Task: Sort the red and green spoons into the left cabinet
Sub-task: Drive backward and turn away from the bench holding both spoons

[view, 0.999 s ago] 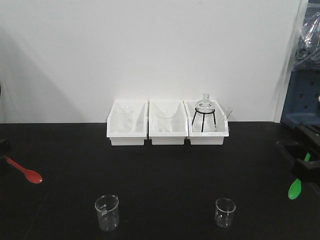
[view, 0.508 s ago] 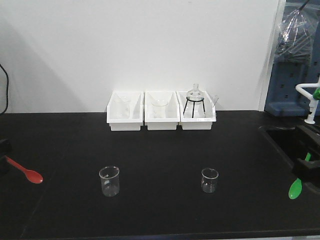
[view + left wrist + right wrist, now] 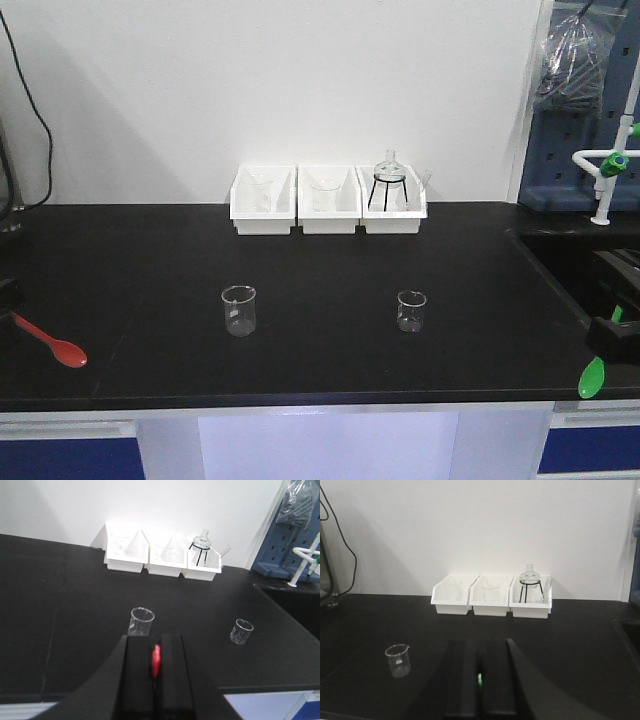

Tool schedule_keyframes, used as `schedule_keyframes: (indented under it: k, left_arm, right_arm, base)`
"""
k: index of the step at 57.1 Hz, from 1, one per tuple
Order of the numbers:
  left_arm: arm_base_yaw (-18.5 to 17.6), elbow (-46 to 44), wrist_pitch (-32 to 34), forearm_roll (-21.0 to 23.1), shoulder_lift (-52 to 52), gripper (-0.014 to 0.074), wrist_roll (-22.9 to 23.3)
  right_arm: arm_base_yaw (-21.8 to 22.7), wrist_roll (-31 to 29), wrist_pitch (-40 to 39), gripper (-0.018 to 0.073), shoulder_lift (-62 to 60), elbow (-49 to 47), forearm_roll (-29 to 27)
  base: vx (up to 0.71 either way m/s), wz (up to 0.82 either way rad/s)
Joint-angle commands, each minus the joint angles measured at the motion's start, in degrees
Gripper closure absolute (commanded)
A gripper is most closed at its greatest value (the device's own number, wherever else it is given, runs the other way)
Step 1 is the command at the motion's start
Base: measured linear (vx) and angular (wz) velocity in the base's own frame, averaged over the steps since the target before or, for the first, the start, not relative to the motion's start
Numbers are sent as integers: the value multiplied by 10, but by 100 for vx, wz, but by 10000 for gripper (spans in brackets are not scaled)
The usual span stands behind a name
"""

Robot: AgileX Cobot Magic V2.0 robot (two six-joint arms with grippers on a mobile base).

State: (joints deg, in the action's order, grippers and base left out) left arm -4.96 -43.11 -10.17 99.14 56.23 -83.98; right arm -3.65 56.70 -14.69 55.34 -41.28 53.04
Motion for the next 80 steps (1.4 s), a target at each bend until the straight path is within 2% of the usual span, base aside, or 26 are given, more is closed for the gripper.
schedule_keyframes:
  k: [1,39,80]
  left_arm:
    - [-2,-17,-10,40,-8,596,0]
    - [-2,-17,-10,40,-8,596,0]
    - [-2,-17,-10,40,-8,596,0]
  right_arm:
    - [1,1,-26,568,-7,-17,-5]
    - [1,1,-26,568,-7,-17,-5]
    - [1,1,-25,568,-7,-17,-5]
  base:
    - [-27,13]
    - [-17,35]
    - [-1,61]
